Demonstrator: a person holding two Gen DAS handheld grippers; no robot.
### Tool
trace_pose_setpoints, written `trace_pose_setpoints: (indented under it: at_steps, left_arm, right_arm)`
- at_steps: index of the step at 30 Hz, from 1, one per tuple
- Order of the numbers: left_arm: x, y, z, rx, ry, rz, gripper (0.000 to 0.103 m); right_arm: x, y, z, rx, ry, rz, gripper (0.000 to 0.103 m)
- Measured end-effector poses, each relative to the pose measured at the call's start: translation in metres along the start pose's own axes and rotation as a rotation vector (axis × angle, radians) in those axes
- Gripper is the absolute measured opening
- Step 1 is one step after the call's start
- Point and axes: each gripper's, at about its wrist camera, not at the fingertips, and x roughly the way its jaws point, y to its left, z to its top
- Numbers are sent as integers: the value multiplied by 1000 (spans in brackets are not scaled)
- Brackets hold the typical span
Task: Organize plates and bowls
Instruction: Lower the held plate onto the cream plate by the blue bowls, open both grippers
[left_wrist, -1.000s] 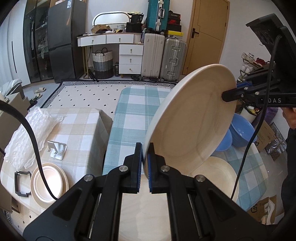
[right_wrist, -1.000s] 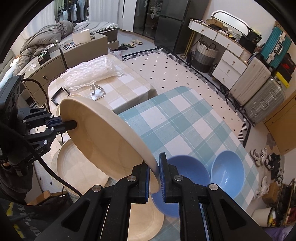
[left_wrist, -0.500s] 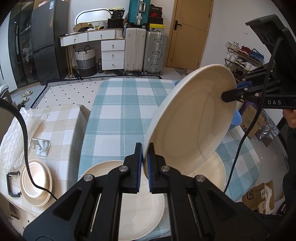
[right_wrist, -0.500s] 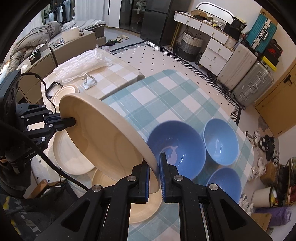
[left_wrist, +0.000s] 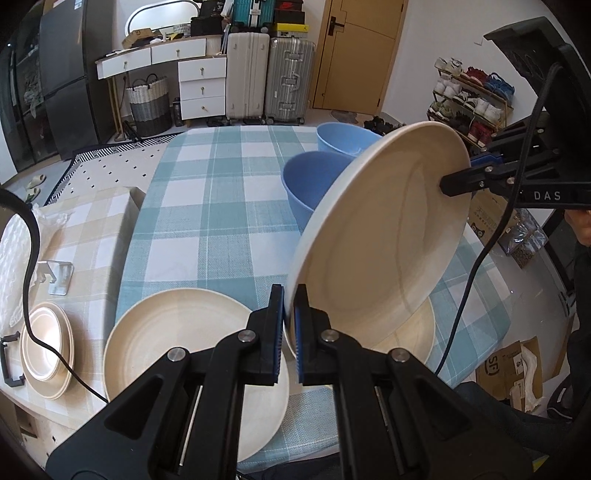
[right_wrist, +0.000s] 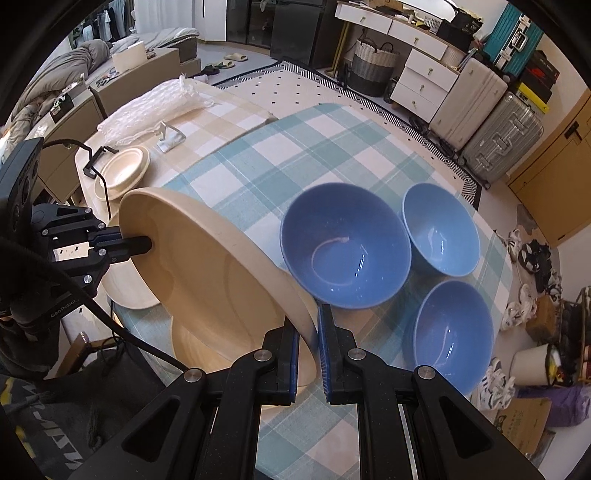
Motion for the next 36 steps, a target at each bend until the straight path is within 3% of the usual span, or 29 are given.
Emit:
trace_pose_setpoints:
  at_steps: [13, 36]
  left_arm:
    - [52, -6, -17, -4, 98, -39, 2]
    - [102, 5, -22, -8, 102, 1, 8]
  right_arm:
    - [49, -16, -21, 39, 74, 35, 11]
    - [115, -24, -43, 90, 95, 77, 13]
